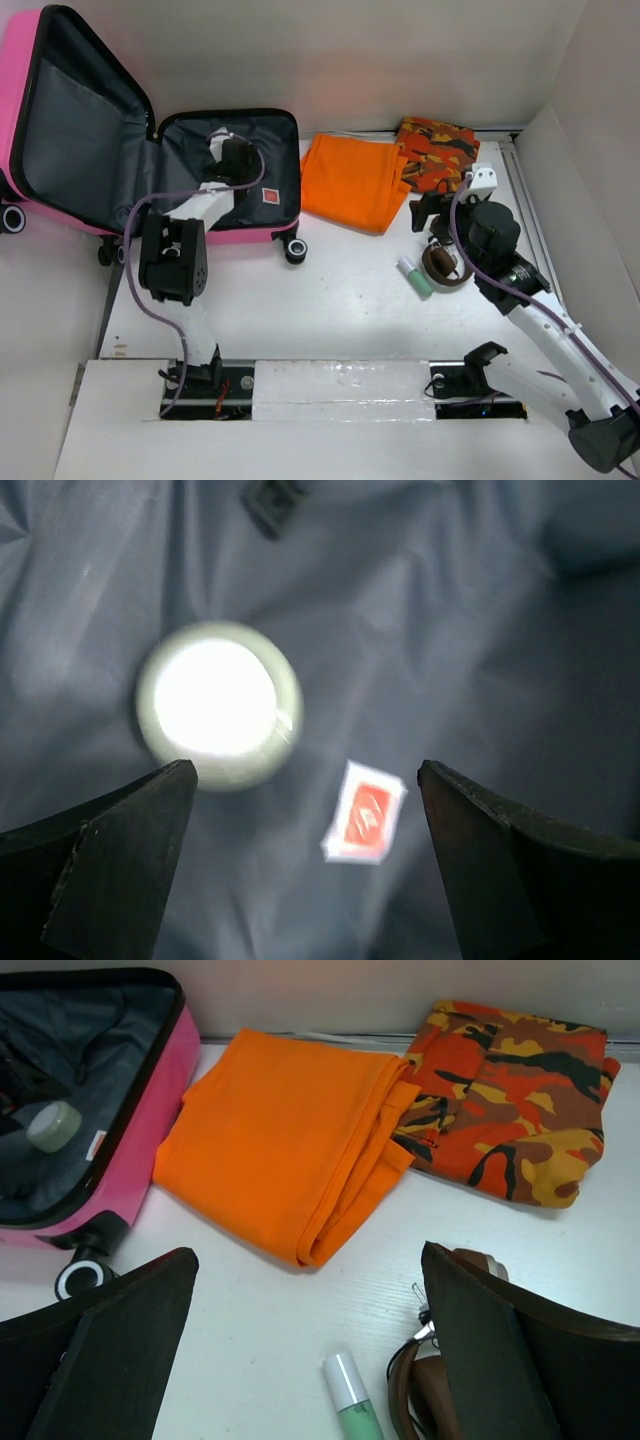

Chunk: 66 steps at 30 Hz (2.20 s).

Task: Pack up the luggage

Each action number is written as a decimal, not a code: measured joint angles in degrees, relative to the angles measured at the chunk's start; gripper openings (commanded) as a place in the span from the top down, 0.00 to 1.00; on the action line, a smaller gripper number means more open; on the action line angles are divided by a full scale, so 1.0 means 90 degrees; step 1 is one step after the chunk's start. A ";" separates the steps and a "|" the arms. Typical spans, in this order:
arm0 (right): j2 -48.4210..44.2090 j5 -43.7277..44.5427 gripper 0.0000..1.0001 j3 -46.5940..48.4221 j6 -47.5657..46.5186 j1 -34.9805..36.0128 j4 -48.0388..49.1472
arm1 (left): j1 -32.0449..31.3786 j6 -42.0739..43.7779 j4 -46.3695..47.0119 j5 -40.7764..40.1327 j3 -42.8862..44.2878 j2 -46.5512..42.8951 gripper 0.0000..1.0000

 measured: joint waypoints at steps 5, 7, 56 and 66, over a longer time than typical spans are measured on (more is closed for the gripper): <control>0.0002 0.0299 0.03 0.0007 0.0010 0.0000 -0.0022 | -0.1258 0.0340 0.0272 -0.0471 -0.0675 -0.1348 0.11; -0.0070 0.0457 0.06 0.0019 0.0022 0.0000 -0.0056 | -0.2324 0.0525 0.0600 -0.0605 -0.0879 -0.1790 0.11; -0.0746 0.0554 0.24 0.0449 0.0044 0.0041 -0.0316 | -0.6169 -0.0381 0.0510 0.0194 0.0520 0.1234 0.32; -0.0862 0.0418 0.24 0.0311 0.0044 0.0041 -0.0313 | -0.6169 -0.0357 0.0304 -0.0427 0.1234 0.1892 0.60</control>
